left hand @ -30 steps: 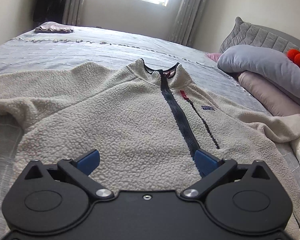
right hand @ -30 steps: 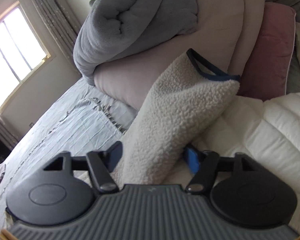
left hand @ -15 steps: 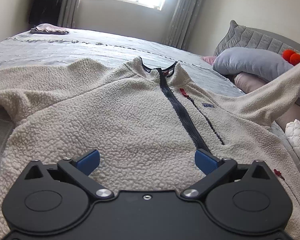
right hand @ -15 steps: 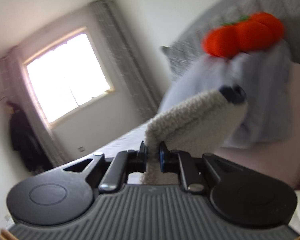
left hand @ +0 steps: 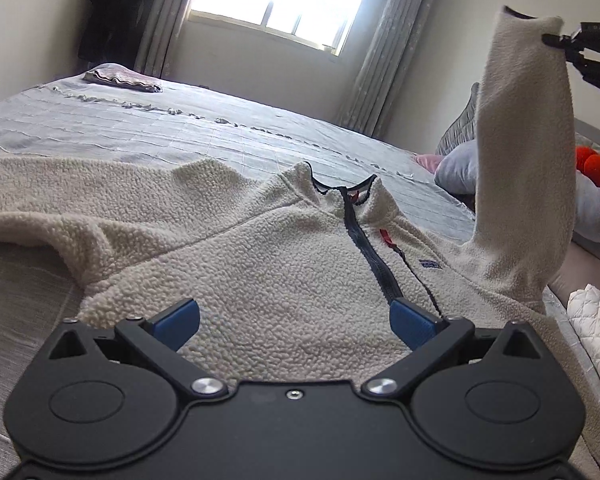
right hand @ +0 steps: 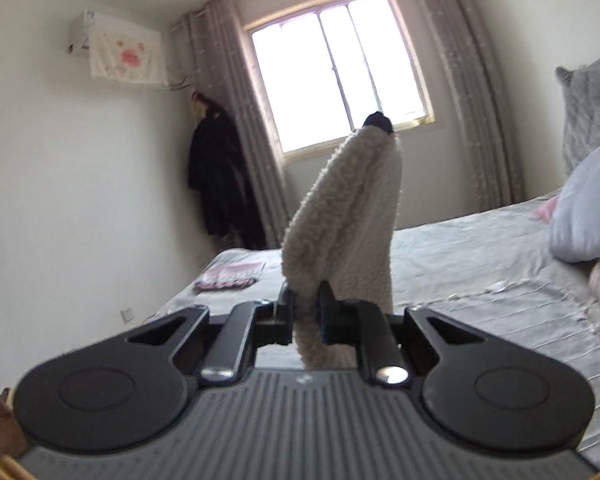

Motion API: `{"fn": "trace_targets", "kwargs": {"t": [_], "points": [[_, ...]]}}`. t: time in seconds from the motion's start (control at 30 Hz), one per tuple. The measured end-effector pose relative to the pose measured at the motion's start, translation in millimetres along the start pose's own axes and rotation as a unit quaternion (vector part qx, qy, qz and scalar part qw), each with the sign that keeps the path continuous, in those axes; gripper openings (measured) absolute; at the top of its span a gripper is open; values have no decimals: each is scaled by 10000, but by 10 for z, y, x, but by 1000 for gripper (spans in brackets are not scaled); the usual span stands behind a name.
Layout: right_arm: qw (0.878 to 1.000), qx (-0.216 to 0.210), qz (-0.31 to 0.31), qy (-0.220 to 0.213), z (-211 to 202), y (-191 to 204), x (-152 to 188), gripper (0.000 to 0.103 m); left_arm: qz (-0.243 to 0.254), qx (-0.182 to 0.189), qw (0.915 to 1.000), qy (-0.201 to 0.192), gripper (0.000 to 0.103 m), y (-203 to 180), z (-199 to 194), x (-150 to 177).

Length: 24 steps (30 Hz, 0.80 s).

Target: Fold large clothes

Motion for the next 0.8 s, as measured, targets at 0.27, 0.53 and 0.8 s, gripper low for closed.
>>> {"fn": "trace_targets", "kwargs": {"t": [0.27, 0.53, 0.8], "points": [[9723, -705, -96, 2225, 823, 739, 1413, 56, -180, -44, 9998, 2, 102, 166, 17, 24], [9813, -401, 20, 1884, 522, 284, 1343, 68, -667, 188, 9976, 52, 100, 340, 44, -72], [9797, 719, 816, 1686, 284, -1174, 1473, 69, -899, 240, 9944, 500, 93, 396, 622, -516]]}}
Point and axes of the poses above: each gripper's, at about its wrist camera, not at the fingertips, and z roughly the way its jaws point, y to its left, x to its underside, the point moved 5 cm from there along z, roughly the way its jaws point, and after that the axes turned 7 degrees about z, right-handed, at the moved point
